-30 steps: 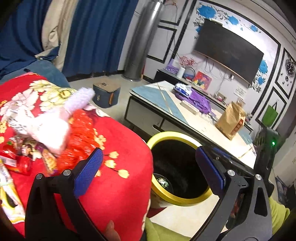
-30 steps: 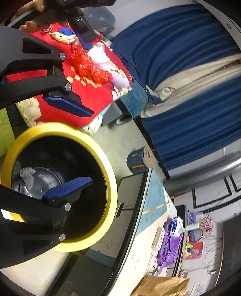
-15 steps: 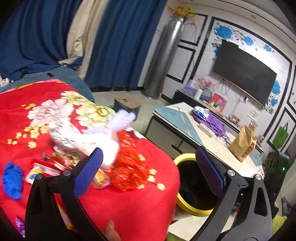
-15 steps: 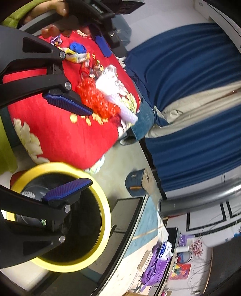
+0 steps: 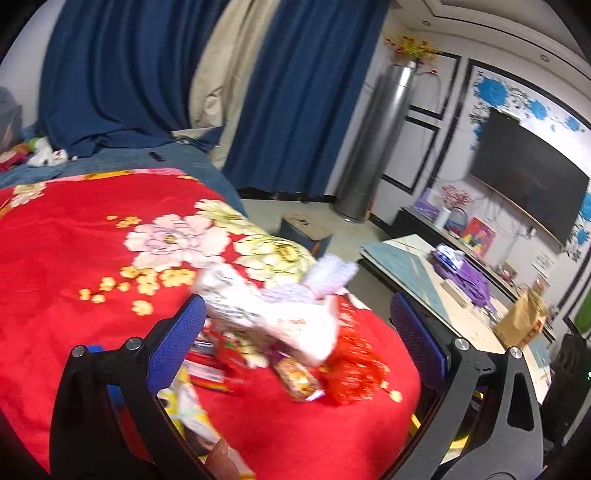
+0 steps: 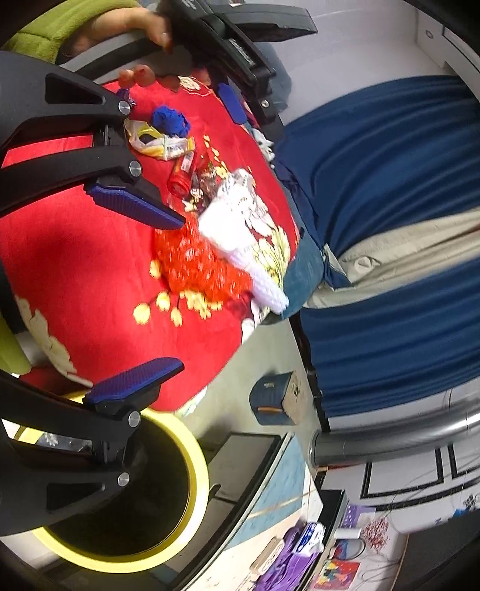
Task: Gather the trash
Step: 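Move both open tools back over the trash on the bedspread, then grasp the white plastic bag with the left tool while the right tool grasps the red plastic bag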
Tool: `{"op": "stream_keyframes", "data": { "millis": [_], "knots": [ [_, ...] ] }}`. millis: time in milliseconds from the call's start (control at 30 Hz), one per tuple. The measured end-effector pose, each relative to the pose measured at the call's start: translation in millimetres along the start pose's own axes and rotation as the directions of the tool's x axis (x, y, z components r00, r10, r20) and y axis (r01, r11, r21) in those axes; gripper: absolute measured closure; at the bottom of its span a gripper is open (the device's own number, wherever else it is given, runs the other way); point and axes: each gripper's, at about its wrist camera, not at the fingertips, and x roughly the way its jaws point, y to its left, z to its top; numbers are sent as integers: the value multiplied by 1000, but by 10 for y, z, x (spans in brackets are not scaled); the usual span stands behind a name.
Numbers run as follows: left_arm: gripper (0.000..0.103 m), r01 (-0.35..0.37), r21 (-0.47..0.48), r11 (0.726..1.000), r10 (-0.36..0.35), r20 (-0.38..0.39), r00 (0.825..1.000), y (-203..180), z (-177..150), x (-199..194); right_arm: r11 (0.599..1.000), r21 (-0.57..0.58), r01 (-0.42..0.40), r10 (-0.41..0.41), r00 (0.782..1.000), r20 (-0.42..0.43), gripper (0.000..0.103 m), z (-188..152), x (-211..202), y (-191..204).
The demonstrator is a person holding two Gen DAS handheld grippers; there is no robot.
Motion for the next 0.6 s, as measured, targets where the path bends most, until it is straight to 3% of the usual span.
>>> {"op": "stream_keyframes", "data": {
  "millis": [233, 400, 600],
  "knots": [
    [11, -41, -66, 997, 39, -36, 999, 327, 89, 121, 999, -36, -8, 7, 999, -31, 34, 91, 329, 163],
    [11, -53, -122, 991, 37, -129, 991, 540, 195, 382, 999, -46, 13, -16, 998, -63, 34, 174, 639, 218],
    [11, -65, -229, 971, 7, -248, 969, 793, 262, 764, 1000, -15, 10, -12, 993, -114, 34, 217, 924, 208]
  ]
}}
